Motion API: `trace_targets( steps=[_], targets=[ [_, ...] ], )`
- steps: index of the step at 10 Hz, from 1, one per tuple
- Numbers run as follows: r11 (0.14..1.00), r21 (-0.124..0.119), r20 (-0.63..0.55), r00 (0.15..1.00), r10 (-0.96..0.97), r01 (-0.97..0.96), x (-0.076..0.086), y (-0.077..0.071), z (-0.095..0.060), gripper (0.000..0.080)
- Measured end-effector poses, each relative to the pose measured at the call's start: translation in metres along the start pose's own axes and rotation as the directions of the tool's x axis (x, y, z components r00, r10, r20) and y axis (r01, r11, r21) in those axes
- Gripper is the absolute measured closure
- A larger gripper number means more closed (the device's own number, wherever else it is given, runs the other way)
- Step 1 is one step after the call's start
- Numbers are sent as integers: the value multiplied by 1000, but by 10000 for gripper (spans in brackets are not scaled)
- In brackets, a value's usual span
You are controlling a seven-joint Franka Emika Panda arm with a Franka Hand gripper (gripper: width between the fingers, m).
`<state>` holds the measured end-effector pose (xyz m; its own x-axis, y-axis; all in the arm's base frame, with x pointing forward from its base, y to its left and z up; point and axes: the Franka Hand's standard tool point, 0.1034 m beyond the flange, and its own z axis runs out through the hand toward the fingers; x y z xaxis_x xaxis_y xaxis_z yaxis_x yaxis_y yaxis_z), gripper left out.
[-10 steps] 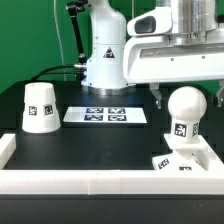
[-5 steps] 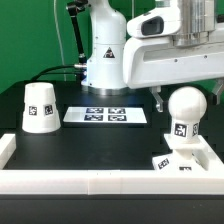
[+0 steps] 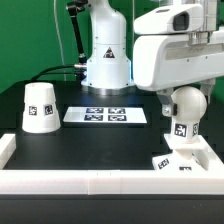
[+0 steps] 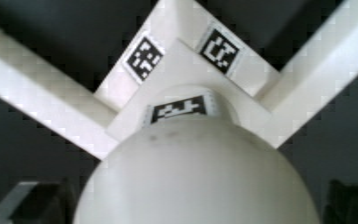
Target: Assemble lamp
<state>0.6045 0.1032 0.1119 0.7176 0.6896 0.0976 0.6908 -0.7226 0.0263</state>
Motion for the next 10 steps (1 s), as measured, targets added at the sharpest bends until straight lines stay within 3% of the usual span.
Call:
trace_targets(
  steps=[3, 5, 10],
  targets=[
    [955, 2, 33, 954, -298, 298, 1, 3, 2, 101],
    [870, -3, 54, 869, -492, 493, 5, 9, -1, 101],
    [728, 7, 119, 723, -681, 685, 2, 8, 5, 101]
  ],
)
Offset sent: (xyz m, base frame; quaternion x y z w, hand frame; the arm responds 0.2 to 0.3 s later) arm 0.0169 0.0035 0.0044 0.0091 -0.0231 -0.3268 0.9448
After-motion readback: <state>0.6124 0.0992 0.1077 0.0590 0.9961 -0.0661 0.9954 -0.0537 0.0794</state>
